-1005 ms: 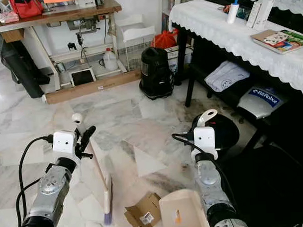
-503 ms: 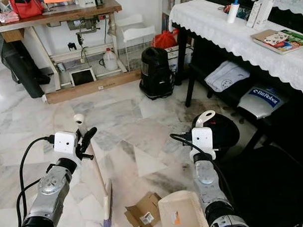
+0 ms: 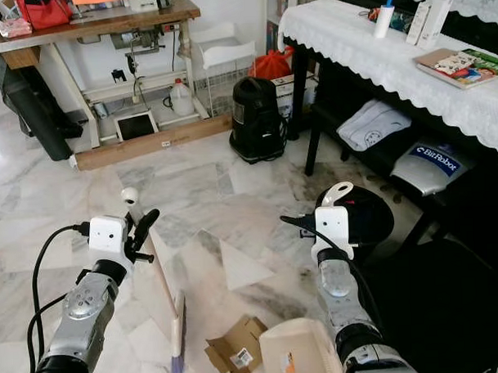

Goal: Sweep floor

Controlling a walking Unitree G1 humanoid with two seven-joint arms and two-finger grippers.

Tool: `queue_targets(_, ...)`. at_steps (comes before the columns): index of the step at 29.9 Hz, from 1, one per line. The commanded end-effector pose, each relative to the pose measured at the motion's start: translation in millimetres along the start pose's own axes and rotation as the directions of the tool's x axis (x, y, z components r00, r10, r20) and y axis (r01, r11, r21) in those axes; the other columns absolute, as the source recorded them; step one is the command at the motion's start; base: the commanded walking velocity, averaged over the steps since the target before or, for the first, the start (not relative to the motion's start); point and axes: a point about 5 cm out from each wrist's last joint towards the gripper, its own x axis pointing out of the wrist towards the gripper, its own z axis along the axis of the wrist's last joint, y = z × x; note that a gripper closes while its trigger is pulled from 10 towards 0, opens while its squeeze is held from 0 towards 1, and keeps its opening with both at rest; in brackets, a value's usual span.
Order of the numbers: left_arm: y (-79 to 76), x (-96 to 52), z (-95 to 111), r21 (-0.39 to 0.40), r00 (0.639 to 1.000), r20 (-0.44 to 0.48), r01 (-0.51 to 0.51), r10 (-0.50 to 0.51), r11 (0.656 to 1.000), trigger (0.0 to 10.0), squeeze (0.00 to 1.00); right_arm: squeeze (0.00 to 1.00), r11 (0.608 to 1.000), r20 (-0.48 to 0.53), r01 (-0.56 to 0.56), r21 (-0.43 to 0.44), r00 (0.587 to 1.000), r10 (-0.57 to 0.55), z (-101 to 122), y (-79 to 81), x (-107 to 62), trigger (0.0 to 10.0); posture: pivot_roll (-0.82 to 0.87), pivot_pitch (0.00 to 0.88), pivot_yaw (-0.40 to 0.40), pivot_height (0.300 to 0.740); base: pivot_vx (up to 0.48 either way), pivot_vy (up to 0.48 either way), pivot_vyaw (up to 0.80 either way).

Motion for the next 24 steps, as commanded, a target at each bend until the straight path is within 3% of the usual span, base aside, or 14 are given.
queue_targets(1, 2.0, 0.0, 4, 0.003, 1.000, 0.021, -0.002, 0.002, 1.000, 10.0, 0.00, 0.00, 0.999, 0.007, 0.015, 0.035, 1.000, -0.015, 5, -0.4, 3.7, 10.0, -0.02, 0.040, 0.016, 0.740, 0.000, 0.000, 0.00)
queue_targets(4, 1.9, 0.0, 4, 0.002, 1.000, 0.022, -0.002, 0.002, 1.000, 10.0, 0.00, 0.00, 0.999, 0.030, 0.015, 0.050, 0.999, -0.017, 9, -1.1, 5.3, 10.0, -0.02, 0.042, 0.017, 0.740, 0.000, 0.000, 0.00)
queue_targets(24, 1.2, 0.5, 3, -0.004, 1.000, 0.007, 0.011, -0.011, 1.000, 10.0, 0.00, 0.00, 0.998, -0.131, 0.028, 0.051, 0.991, -0.022, -3, -0.3, 4.3, 10.0, -0.03, 0.053, 0.017, 0.740, 0.000, 0.000, 0.00)
